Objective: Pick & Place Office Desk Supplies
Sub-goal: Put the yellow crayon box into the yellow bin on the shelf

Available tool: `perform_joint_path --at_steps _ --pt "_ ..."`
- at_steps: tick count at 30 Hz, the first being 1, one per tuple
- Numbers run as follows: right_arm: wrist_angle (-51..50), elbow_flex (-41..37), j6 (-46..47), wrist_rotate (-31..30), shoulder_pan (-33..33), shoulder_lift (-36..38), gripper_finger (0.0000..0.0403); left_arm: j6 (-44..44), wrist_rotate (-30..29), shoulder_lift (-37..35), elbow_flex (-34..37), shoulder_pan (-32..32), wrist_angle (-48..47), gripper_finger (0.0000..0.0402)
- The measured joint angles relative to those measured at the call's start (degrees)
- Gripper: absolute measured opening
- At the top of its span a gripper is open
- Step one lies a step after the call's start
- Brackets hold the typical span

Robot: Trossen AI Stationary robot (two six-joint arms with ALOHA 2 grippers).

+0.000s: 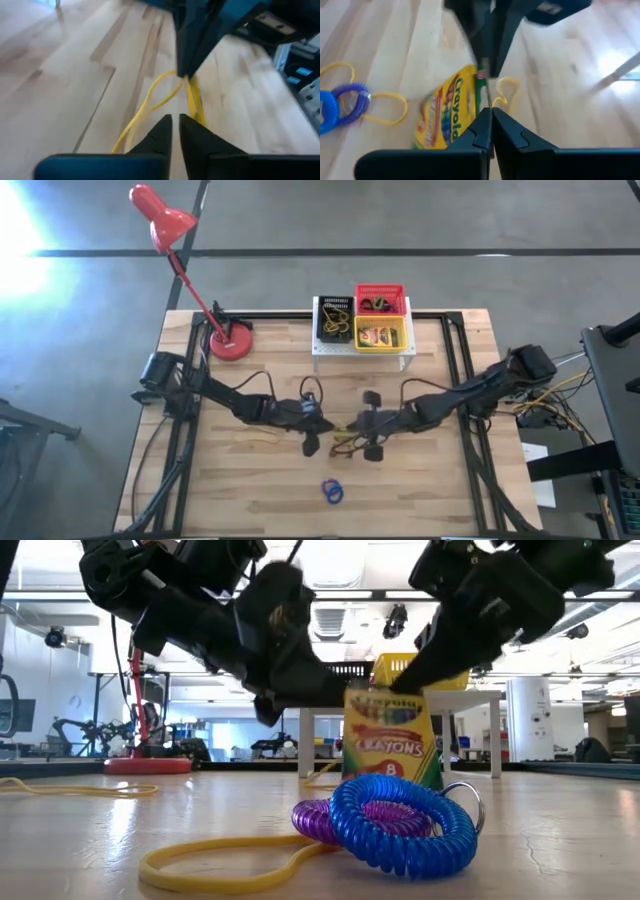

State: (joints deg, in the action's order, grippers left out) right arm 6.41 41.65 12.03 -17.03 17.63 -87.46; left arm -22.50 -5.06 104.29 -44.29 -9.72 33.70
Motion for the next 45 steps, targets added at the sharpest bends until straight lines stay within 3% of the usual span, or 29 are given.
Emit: perform_joint_path --at_steps 11,18,36,40,45 --pt "-0.5 0.0 0.0 -1.1 2.6 4.0 0.0008 -0.2 2.0 -0.1 0.0 0.0 7.5 0.0180" --pt "-7.0 0.1 5.8 -1.2 2.8 4.6 0.0008 -0.2 2.7 -0.1 0.0 0.0 5.3 0.0211" --pt "-4.0 0.8 7.5 -5.3 3.0 4.4 0.0008 -1.7 2.1 0.1 -0.1 -0.1 7.0 0.0205" --pt "-3.7 1.3 7.5 -5.7 3.0 4.4 0.0008 -1.7 2.1 0.1 -0.1 -0.1 7.2 0.0170" --pt "-2.7 1.3 7.5 -5.7 3.0 4.4 0.0008 -0.9 1.6 0.1 -0.1 -0.1 7.2 0.0099"
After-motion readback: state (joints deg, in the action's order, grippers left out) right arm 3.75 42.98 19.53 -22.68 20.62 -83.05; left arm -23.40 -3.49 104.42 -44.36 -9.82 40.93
